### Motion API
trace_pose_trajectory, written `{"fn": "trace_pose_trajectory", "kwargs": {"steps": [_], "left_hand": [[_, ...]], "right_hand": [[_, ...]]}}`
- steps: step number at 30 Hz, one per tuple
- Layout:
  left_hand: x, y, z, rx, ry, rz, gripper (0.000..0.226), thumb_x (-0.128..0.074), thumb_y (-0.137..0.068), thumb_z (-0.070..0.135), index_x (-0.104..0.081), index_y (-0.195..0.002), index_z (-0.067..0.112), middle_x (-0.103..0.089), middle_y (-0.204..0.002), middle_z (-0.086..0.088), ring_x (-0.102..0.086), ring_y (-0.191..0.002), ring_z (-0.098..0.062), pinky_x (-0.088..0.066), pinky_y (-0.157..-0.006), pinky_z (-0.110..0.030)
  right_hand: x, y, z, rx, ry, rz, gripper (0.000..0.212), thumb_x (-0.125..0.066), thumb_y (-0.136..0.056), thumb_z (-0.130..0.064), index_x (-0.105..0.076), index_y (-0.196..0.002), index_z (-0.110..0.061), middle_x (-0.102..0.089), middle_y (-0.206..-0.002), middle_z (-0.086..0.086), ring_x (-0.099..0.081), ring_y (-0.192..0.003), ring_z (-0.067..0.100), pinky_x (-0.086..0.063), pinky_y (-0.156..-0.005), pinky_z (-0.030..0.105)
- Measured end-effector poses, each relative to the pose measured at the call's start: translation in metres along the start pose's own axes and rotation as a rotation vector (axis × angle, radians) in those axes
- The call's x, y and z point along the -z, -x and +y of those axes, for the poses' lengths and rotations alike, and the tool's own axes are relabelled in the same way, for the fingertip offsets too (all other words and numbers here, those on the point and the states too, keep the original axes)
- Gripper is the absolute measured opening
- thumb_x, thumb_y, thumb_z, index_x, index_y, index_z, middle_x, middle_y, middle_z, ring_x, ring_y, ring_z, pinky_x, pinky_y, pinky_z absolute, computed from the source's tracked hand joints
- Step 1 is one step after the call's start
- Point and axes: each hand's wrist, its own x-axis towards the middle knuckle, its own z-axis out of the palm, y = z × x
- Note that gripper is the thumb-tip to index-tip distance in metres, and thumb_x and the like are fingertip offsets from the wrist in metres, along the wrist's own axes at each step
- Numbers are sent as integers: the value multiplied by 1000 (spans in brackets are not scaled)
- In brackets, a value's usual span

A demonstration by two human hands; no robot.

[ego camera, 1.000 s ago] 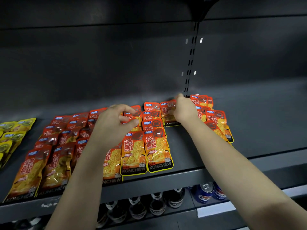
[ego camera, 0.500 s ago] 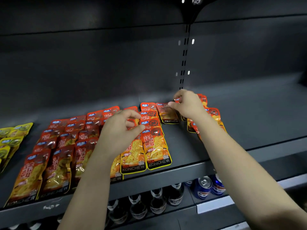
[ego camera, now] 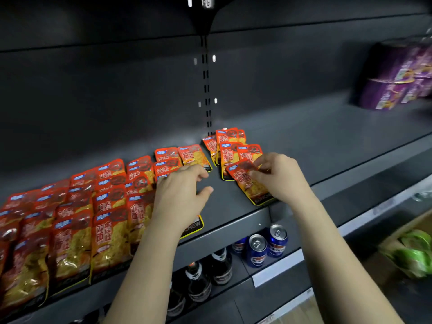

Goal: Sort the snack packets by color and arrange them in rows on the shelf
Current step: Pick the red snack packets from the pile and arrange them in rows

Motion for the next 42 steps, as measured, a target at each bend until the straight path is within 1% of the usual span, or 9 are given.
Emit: {"fn": "trace_pose_trajectory", "kwargs": {"steps": [5,11,15,21,26,30,35,38,42], "left_hand": [[-10,-1,12,-7,-133,-22,28,-66,-86,36,-60,-113,30,-64,-115,10,-60,-107,-16,-41,-96,-37],[-12,2,16,-2,-144,-20,29,-66,-86,37,-60,-114,31,-64,-116,11,-60,-107,-16,-41,-96,-38],[-12,3,16,7,-149,-11,30,-67,-86,36,-60,-114,30,-64,-116,10,-60,-107,-16,-41,-97,-39],[-10,3,17,19,-151,-11,30,-66,-86,36,-60,-115,30,-63,-117,11,-60,-107,-15,-42,-98,-39],[-13,3,14,42,142,-25,34,-71,-83,31,-64,-117,26,-65,-114,9,-61,-97,-8,-49,-89,-30],[-11,1,23,134,510,7,47,-73,-83,35,-59,-128,31,-64,-114,17,-64,-90,3,-48,-80,-19],[-8,2,40,180,1111,8,18,-71,-83,14,-72,-100,20,-75,-98,1,-71,-90,-16,-55,-77,-30],[-7,2,43,215,1190,61,13,-71,-79,11,-73,-92,10,-76,-91,-4,-71,-83,-17,-56,-71,-27],[-3,0,38,262,1170,76,11,-73,-79,7,-74,-89,9,-76,-90,-9,-73,-82,-25,-59,-71,-35]], "right_hand": [[-6,2,8,43,155,0,35,-77,-77,-38,-69,-102,-14,-64,-100,9,-58,-96,28,-44,-75,32],[-11,1,4,25,211,1,49,-76,-76,-44,-34,-61,-24,-57,-86,7,-47,-79,23,-22,-55,29],[-9,1,-4,-4,220,-44,42,-79,-76,-36,-65,-106,-11,-64,-106,12,-58,-101,31,-45,-72,34],[-10,2,-9,0,198,-55,60,-77,-80,-30,-53,-130,-8,-57,-124,16,-55,-113,34,-44,-87,36],[-6,8,-2,26,-89,-27,67,-79,-79,-21,-50,-139,-14,-60,-126,10,-57,-117,25,-36,-84,22],[-5,12,-5,47,-598,-75,40,-77,-80,-8,-66,-118,-12,-71,-100,9,-67,-87,18,-51,-76,29],[-10,18,-17,116,-961,-192,23,-69,-83,1,-68,-106,-3,-60,-90,19,-64,-81,27,-56,-66,30],[-15,20,-22,162,-1053,-245,22,-67,-83,3,-67,-104,-4,-63,-92,17,-64,-88,26,-56,-85,40],[-17,22,-25,181,-1060,-299,21,-62,-86,6,-67,-106,1,-67,-93,16,-65,-87,25,-56,-84,38]]}}
